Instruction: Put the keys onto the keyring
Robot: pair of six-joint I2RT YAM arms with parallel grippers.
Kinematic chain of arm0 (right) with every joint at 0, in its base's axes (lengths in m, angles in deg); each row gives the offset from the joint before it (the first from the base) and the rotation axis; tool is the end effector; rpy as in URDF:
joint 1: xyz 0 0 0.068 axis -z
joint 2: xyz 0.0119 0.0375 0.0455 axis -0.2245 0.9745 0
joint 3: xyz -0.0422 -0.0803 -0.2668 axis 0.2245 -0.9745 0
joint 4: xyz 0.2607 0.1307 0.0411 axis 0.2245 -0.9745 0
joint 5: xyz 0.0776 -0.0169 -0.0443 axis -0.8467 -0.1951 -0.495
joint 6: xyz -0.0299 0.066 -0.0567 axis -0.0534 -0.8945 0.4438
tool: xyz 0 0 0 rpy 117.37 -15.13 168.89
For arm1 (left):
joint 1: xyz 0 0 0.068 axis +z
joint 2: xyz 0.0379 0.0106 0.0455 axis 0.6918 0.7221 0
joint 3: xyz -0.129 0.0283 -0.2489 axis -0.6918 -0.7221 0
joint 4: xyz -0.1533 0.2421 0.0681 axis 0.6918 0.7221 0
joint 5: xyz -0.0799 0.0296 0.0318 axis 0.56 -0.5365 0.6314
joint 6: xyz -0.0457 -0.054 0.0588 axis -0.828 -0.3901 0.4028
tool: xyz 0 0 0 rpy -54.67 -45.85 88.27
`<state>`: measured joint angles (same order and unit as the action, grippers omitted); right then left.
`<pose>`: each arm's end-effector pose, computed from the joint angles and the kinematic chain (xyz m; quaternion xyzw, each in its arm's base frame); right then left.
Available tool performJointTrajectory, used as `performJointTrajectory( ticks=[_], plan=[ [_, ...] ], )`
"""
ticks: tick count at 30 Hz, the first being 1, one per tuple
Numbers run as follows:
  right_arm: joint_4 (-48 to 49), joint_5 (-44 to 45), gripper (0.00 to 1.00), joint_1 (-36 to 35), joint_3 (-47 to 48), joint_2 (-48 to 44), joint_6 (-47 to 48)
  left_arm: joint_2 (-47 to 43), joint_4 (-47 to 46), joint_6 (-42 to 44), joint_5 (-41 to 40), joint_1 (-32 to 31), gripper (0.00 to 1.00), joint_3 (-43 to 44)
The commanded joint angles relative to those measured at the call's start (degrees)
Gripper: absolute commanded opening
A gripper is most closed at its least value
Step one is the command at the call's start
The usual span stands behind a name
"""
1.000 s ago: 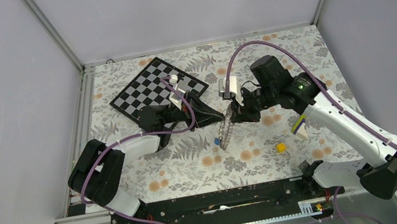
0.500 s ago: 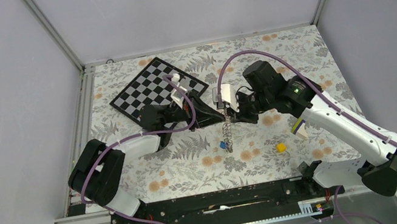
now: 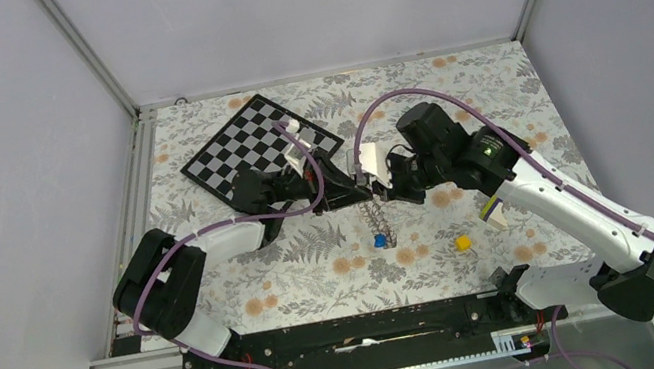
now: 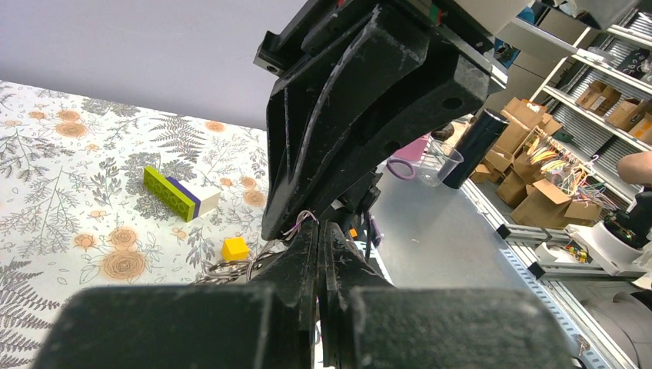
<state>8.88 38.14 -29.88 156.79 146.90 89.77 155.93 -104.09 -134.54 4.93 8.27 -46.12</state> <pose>0.2062 0.2321 0.3582 -0.6458 0.6263 0.1797 0.3979 0.2405 -0.2626 0.2765 0.4039 0.4710 -0.6919 0.3692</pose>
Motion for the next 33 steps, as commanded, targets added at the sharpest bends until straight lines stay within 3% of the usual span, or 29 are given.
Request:
performJointTrajectory(
  ticks=[1,19,33],
  plan=[
    [0.77,4.31,0.0,-1.1,3.46,-0.08,2.18,-0.35,-0.74,0.46,0.74,-0.53,0.0,2.72],
    [0.95,13.64,0.0,-2.11,1.9,-1.26,7.35,0.29,-1.44,-0.27,1.92,-0.53,0.0,2.96],
    [1.42,20.42,0.0,-5.18,3.92,0.02,10.69,0.48,5.56,1.96,2.28,-0.87,0.0,4.13]
  ],
)
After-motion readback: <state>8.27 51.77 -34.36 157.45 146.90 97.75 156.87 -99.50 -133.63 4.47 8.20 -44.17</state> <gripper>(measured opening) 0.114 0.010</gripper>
